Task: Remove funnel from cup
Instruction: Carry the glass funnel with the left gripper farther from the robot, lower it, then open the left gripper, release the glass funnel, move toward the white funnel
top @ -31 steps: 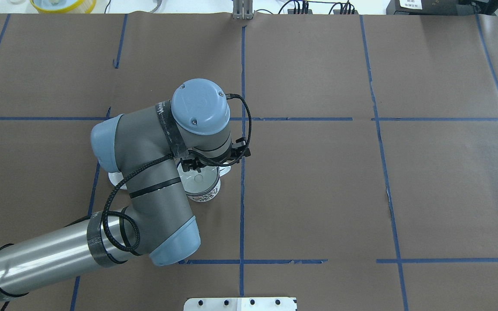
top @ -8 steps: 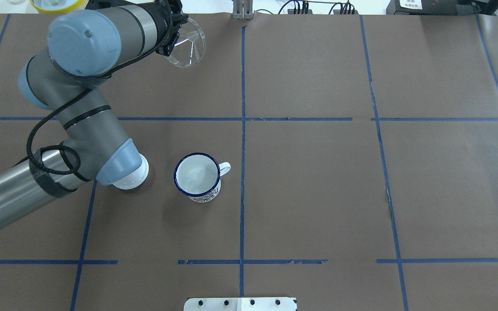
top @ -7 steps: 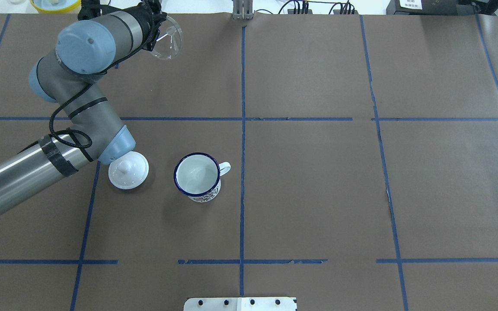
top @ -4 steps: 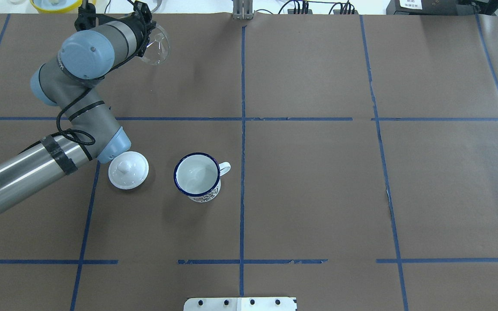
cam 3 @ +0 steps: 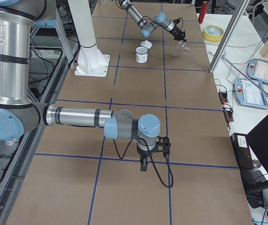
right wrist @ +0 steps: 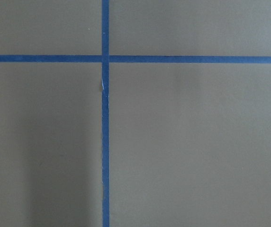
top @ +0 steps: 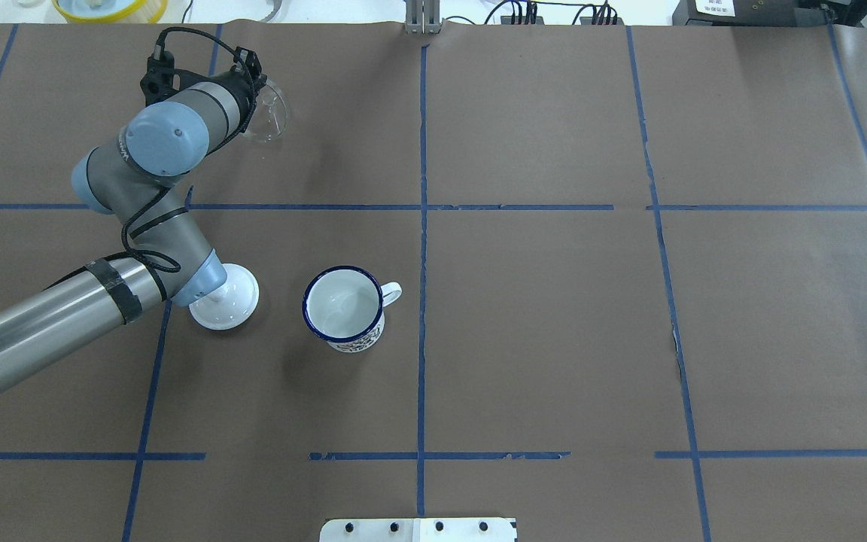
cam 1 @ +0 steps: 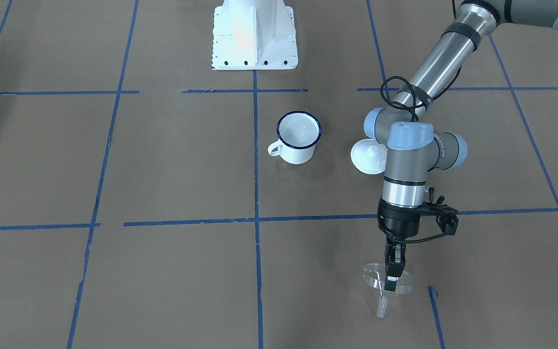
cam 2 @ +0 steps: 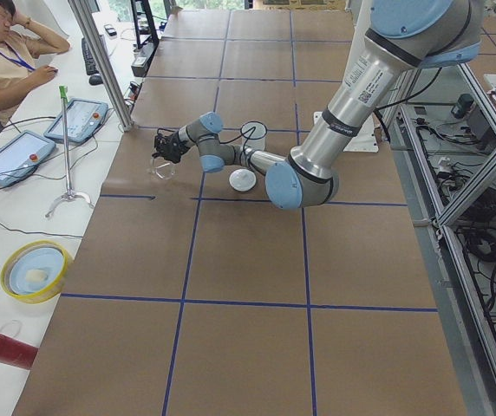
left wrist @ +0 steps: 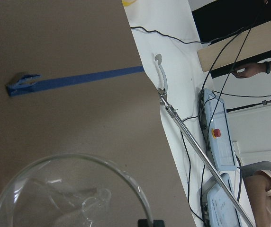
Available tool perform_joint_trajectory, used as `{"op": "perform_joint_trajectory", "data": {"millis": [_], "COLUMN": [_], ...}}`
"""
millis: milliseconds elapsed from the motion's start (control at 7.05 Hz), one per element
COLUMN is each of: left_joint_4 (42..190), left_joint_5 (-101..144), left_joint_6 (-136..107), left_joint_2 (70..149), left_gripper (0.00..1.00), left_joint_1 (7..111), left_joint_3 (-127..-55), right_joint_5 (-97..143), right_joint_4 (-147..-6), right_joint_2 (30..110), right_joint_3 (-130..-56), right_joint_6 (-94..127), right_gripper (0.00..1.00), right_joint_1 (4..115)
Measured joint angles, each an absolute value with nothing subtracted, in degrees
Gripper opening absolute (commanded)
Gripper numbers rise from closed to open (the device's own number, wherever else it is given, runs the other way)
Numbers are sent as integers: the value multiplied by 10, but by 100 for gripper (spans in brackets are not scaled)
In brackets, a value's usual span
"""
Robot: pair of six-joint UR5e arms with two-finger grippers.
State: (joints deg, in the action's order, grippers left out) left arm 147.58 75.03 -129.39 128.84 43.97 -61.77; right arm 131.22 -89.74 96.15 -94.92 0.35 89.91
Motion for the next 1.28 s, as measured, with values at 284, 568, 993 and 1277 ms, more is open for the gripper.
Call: {"op": "perform_joint_trajectory", "data": {"millis": [284, 568, 993, 1277], "left_joint_4": [1475, 1459, 1260, 1056], "left_joint_5": [751, 770, 904, 986], "left_joint_6": [-1233, -1138, -907, -726], "left_joint_2": [1283, 1251, 1205, 1189], "left_gripper": [100, 100, 100, 100], "left_joint_1": [439, 441, 444, 444], "left_joint_3": [-642, -724, -888, -1024], "right_joint_5": [1312, 1312, 1312, 1312], "right_joint_4": [-897, -897, -897, -897], "right_joint_2": [962, 962, 962, 962], "right_joint_3": [-949, -949, -949, -949], "right_joint_6": [4, 4, 4, 4], "right_gripper": [100, 100, 100, 100], "right_joint_1": [899, 899, 899, 899]}}
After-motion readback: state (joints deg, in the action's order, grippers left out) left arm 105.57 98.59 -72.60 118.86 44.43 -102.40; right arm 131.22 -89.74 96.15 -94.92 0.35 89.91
